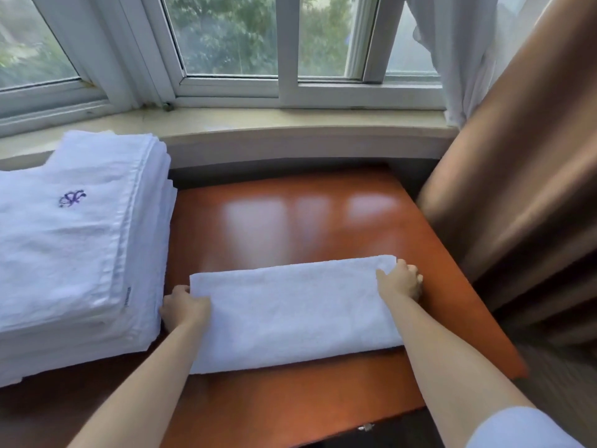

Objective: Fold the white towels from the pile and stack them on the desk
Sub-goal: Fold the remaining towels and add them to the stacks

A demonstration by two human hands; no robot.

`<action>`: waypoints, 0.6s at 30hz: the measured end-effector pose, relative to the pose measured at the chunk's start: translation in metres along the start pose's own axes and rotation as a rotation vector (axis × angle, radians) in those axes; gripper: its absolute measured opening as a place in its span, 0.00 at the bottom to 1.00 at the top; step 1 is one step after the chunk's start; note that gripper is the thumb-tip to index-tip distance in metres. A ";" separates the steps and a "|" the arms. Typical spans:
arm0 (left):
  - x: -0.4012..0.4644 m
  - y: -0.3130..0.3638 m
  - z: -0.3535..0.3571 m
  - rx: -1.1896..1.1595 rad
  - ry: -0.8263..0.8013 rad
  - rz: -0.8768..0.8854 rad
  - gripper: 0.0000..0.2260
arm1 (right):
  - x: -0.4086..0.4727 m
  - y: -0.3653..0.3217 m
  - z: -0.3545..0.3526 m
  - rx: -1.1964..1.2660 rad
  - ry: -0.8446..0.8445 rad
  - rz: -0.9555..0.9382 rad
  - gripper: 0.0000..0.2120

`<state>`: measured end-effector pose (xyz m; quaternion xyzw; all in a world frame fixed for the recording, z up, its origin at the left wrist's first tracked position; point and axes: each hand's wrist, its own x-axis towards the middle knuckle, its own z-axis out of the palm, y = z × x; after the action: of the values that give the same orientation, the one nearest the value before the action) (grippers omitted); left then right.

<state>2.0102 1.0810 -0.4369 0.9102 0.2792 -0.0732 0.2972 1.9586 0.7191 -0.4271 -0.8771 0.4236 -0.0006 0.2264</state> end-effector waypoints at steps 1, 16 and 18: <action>0.001 0.003 -0.001 -0.041 -0.021 -0.033 0.21 | 0.001 -0.001 0.001 0.002 -0.018 0.051 0.21; -0.018 0.057 -0.077 -0.337 0.156 0.314 0.06 | 0.000 -0.058 -0.082 0.217 0.338 -0.237 0.12; -0.028 0.053 -0.090 -0.321 0.241 0.409 0.05 | -0.008 -0.057 -0.095 0.142 0.426 -0.342 0.12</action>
<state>2.0128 1.0847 -0.3292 0.8910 0.1312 0.1422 0.4108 1.9780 0.7182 -0.3181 -0.8980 0.3062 -0.2528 0.1898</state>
